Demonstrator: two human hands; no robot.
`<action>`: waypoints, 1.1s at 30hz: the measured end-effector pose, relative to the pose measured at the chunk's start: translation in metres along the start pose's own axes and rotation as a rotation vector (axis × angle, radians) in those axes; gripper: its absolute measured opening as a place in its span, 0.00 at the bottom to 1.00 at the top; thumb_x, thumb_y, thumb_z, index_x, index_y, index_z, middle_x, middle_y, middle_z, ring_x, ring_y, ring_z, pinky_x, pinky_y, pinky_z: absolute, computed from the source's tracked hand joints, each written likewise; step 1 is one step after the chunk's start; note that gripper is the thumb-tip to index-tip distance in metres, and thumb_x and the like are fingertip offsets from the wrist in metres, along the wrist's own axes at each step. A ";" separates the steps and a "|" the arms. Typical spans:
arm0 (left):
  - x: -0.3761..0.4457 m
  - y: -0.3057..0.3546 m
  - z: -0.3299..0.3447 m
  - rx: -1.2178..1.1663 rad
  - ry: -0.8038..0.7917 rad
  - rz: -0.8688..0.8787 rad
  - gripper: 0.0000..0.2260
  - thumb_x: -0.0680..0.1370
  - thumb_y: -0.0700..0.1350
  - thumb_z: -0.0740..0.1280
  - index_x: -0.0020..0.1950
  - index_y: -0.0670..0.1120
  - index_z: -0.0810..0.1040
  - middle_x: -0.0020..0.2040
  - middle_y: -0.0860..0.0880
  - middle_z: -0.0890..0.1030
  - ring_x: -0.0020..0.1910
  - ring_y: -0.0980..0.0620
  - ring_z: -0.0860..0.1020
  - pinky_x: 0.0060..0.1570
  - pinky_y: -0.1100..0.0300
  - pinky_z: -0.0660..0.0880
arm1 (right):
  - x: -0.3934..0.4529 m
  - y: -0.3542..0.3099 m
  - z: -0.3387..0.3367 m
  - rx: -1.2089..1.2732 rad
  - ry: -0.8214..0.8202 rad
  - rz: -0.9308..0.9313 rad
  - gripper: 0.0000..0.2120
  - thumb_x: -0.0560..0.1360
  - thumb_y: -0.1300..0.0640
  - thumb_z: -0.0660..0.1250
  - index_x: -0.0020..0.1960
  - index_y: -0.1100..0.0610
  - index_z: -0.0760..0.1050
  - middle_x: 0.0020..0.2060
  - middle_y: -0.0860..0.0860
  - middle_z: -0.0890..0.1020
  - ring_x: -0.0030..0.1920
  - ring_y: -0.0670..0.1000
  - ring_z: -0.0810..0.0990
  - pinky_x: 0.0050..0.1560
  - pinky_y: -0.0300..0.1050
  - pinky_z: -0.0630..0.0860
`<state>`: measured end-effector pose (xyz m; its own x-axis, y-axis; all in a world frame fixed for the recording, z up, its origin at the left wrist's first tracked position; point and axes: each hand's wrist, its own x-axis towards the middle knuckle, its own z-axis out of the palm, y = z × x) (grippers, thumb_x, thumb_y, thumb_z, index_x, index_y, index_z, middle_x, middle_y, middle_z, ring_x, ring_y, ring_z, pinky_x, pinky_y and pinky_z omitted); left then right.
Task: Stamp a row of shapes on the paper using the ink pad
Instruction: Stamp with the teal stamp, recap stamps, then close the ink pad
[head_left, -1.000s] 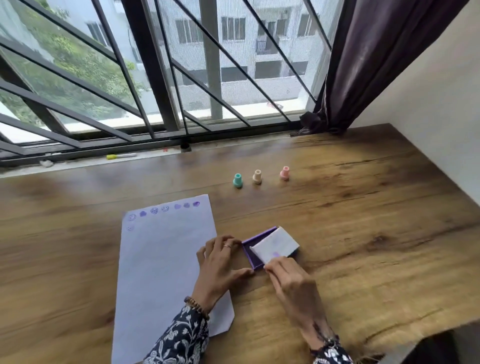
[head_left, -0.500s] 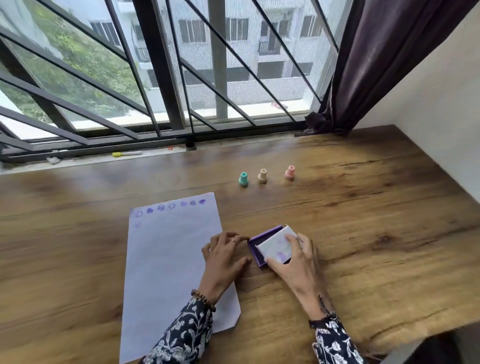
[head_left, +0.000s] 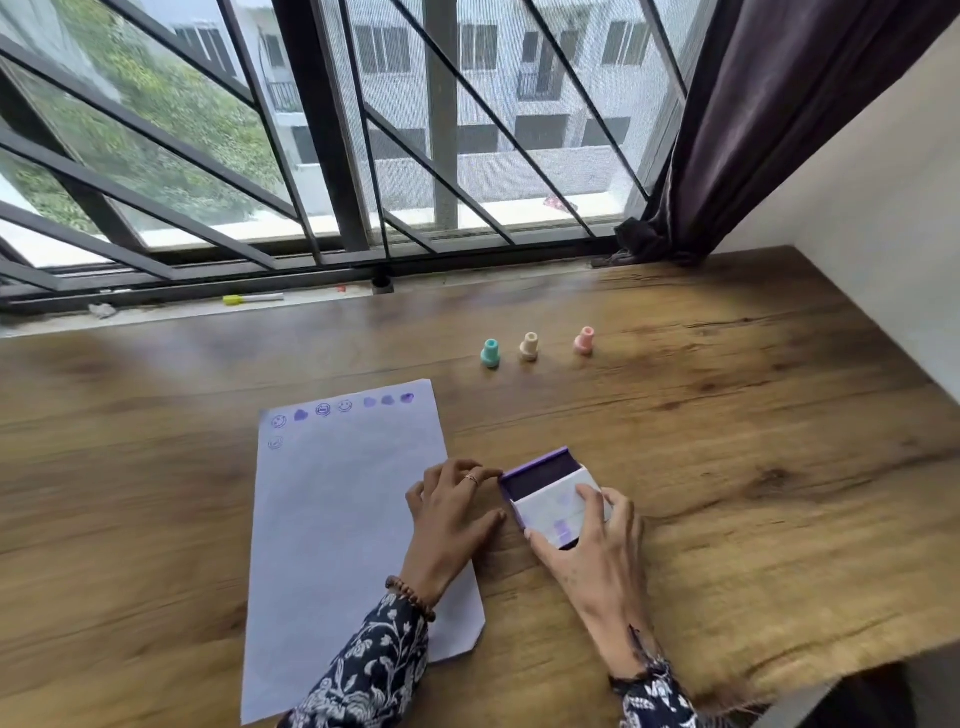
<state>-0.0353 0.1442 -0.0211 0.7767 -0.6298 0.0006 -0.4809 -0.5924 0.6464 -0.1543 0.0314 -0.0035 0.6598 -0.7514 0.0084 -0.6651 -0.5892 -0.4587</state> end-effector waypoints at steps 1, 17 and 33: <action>0.000 0.000 0.000 0.001 -0.002 0.005 0.17 0.72 0.49 0.67 0.60 0.59 0.73 0.60 0.55 0.71 0.63 0.55 0.61 0.51 0.63 0.49 | 0.001 -0.001 0.000 -0.002 -0.003 0.004 0.34 0.62 0.42 0.73 0.62 0.56 0.69 0.59 0.59 0.71 0.58 0.60 0.69 0.55 0.53 0.72; -0.001 0.001 -0.001 -0.025 0.007 0.014 0.16 0.72 0.49 0.67 0.60 0.58 0.73 0.60 0.56 0.71 0.62 0.55 0.62 0.52 0.64 0.49 | 0.001 -0.008 -0.003 -0.042 -0.009 -0.005 0.34 0.62 0.42 0.73 0.61 0.59 0.71 0.56 0.62 0.72 0.57 0.62 0.71 0.57 0.54 0.70; -0.002 0.004 -0.003 -0.031 0.020 0.001 0.14 0.73 0.55 0.67 0.58 0.60 0.74 0.59 0.57 0.72 0.63 0.55 0.62 0.53 0.63 0.50 | 0.021 -0.017 0.004 -0.110 0.017 -0.047 0.35 0.61 0.36 0.71 0.60 0.56 0.71 0.56 0.59 0.74 0.55 0.61 0.73 0.54 0.53 0.72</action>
<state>-0.0380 0.1446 -0.0161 0.7845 -0.6199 0.0165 -0.4691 -0.5758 0.6697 -0.1275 0.0267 0.0011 0.6858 -0.7265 0.0436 -0.6683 -0.6524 -0.3573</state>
